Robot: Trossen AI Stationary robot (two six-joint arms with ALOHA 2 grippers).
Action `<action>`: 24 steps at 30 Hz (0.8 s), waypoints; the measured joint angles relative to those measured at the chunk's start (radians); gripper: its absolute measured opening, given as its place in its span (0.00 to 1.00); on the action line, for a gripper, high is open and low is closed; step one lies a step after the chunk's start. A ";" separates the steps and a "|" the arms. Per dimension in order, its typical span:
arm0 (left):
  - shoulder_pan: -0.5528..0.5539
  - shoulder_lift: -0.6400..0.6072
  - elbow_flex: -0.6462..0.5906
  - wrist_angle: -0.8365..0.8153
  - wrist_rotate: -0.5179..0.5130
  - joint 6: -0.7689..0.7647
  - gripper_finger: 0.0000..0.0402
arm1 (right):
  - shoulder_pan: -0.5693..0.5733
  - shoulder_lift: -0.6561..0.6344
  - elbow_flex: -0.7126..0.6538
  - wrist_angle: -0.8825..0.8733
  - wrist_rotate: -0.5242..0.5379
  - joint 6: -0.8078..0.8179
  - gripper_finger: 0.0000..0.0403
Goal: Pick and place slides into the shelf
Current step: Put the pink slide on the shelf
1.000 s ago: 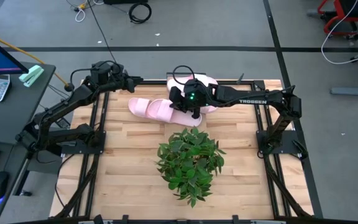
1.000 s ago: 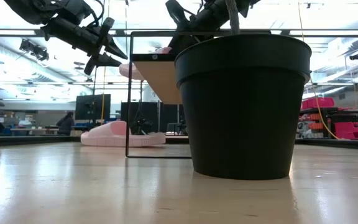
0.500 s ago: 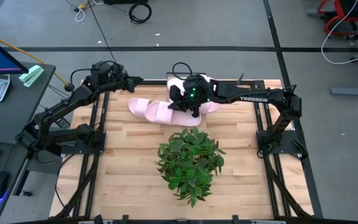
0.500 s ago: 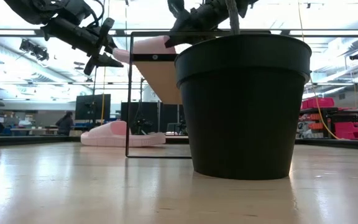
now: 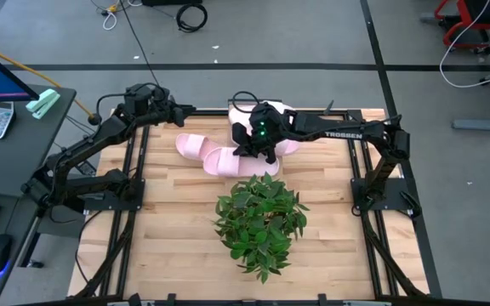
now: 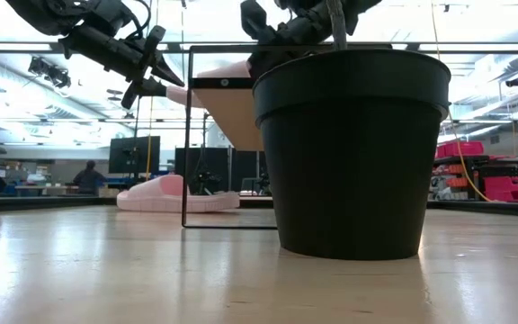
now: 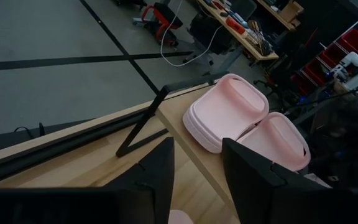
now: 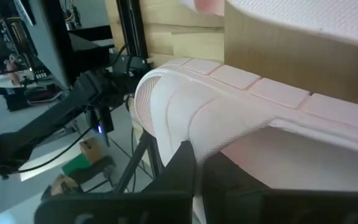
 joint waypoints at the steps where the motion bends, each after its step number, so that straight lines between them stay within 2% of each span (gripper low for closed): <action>1: 0.000 0.000 0.000 0.000 0.000 0.000 0.35 | -0.001 0.001 0.000 -0.002 0.001 -0.004 0.02; 6: 0.000 0.000 0.000 -0.007 0.000 0.000 0.36 | 0.000 0.002 0.000 -0.034 0.019 -0.012 0.03; 17: 0.000 0.000 0.000 -0.008 0.000 0.001 0.34 | 0.000 0.002 0.000 -0.053 0.036 -0.039 0.23; 24: 0.000 0.000 0.000 -0.011 0.000 0.001 0.35 | 0.001 0.002 0.003 -0.052 0.041 -0.054 0.26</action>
